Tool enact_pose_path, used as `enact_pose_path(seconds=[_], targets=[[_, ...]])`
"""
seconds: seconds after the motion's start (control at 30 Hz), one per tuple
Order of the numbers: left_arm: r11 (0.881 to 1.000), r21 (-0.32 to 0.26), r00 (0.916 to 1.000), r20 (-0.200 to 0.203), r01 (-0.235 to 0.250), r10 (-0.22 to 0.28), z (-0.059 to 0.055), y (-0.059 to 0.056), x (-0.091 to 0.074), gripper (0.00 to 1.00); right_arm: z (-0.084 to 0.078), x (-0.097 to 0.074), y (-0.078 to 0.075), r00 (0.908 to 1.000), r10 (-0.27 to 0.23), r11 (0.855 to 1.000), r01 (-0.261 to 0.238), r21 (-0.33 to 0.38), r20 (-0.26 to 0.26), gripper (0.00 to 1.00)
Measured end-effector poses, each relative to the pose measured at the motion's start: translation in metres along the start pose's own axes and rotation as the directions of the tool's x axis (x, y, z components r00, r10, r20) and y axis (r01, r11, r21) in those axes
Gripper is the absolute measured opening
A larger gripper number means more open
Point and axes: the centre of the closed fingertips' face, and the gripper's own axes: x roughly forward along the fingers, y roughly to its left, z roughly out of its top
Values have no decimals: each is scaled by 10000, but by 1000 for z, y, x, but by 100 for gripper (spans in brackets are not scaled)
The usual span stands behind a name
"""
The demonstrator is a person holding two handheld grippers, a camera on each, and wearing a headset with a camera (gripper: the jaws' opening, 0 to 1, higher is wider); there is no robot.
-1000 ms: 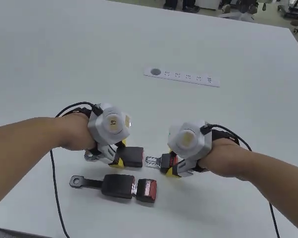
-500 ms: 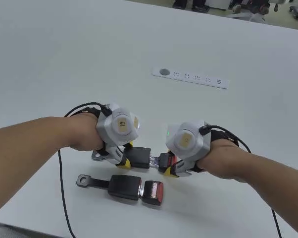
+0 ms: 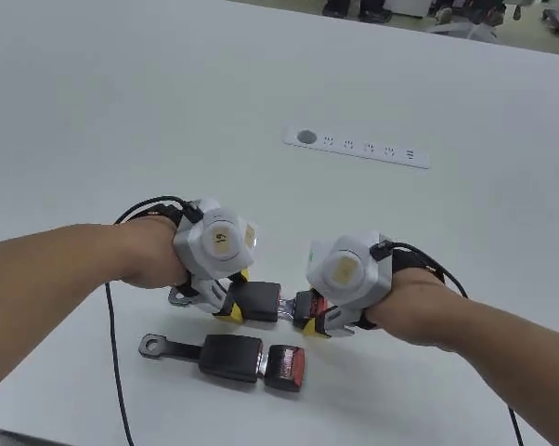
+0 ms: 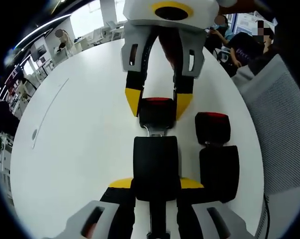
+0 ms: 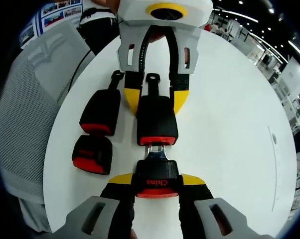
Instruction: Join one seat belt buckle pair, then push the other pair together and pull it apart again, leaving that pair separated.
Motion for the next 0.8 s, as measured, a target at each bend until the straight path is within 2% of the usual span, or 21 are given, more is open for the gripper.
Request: enact_pose_path(seconds=[0.1,0.17,0.43,0.57,0.8], targets=[[10000,-1,10000,-11,5,-5,0,0,0,32,1,3,-1,10000,-27,10000,27,6,49,29],[10000,-1,10000,40,-3,3,-1,0,0,32,8,4,0,9998,-26,10000,25,42,179,29],[10000,-34,9998,186,-61,62,0,-1,-1,32,11,13,-3,10000,-15,10000,16,-90,51,29],[9999,-136,9993,367,-95,100,0,-1,-2,32,10,10,-2,10000,9,10000,-9,-55,81,30],[9996,-220,9989,416,-191,200,0,0,-2,32,10,9,-1,10000,57,10000,-58,77,51,30]])
